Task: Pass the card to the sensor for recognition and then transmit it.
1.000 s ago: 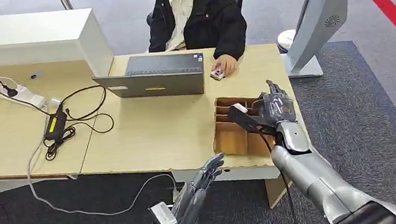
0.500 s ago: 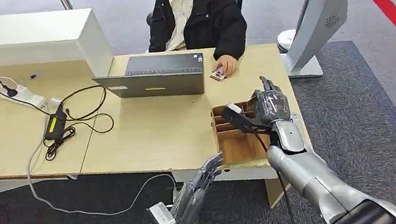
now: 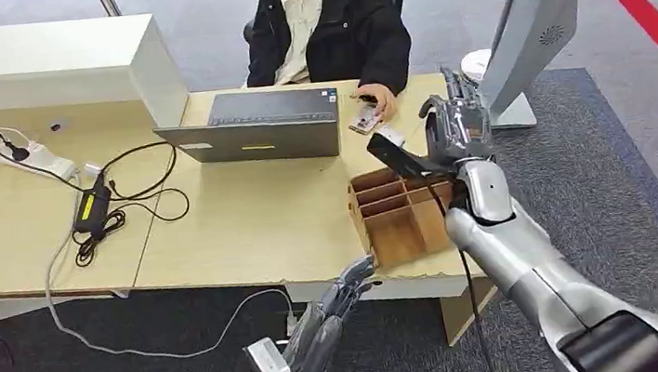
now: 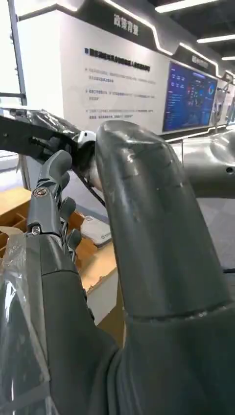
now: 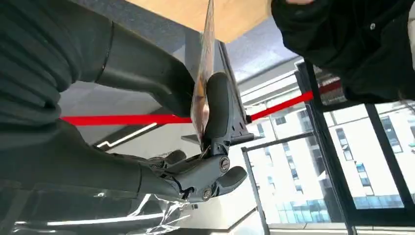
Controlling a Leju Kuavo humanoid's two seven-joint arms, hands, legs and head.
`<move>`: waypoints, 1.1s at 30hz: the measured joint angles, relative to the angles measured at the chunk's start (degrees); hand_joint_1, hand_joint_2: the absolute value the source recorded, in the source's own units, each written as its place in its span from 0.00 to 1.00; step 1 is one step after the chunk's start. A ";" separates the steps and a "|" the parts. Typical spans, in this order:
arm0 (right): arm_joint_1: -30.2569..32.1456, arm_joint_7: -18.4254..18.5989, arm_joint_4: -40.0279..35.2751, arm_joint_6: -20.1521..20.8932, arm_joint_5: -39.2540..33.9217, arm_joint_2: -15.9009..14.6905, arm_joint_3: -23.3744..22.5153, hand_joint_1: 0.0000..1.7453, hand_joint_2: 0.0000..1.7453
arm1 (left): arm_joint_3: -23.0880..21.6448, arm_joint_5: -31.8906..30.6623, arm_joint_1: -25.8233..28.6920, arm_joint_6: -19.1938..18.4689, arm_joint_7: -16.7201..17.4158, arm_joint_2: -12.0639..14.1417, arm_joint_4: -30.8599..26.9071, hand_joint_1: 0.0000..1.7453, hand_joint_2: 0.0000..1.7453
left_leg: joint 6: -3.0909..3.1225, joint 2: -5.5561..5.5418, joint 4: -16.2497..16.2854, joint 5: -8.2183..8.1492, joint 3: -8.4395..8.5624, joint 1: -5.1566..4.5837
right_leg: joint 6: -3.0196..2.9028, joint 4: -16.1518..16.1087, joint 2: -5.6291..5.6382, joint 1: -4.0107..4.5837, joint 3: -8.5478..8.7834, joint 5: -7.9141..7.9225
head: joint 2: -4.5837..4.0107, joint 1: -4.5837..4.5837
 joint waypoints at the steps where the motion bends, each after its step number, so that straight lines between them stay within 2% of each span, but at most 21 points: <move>1: -0.12 0.04 -0.51 0.20 0.02 -0.26 0.00 1.00 1.00 | 0.00 0.00 -0.07 -0.02 -0.02 -0.02 0.00 0.00 0.00 | 0.00 0.00 0.00 0.00 0.00 0.00 | 0.00 0.00 0.00 0.00 0.00 0.00 | 0.00 0.00; 14: -0.53 1.18 -1.84 5.31 0.35 -0.55 0.28 1.00 1.00 | -0.33 2.03 -2.32 0.79 -1.20 -0.83 1.49 0.00 0.00 | 0.00 -0.01 -0.01 0.01 -0.02 0.00 | 0.00 0.00 0.00 0.00 0.00 0.01 | 0.00 0.00; 24: -6.21 1.75 5.26 7.80 -0.90 1.57 0.90 1.00 1.00 | -0.98 3.46 -3.42 -0.57 -3.04 -1.44 2.67 0.00 0.00 | -0.01 0.00 0.00 0.03 -0.02 0.00 | 0.02 0.00 0.00 0.00 -0.01 0.03 | 0.00 0.00; 33: -8.77 3.43 10.75 8.07 -0.39 3.13 1.38 1.00 1.00 | -1.38 4.57 -3.79 -1.18 -3.63 -2.21 3.93 0.00 0.00 | -0.01 0.00 0.00 0.03 -0.02 0.00 | 0.02 0.00 0.00 0.00 -0.01 0.03 | 0.00 0.00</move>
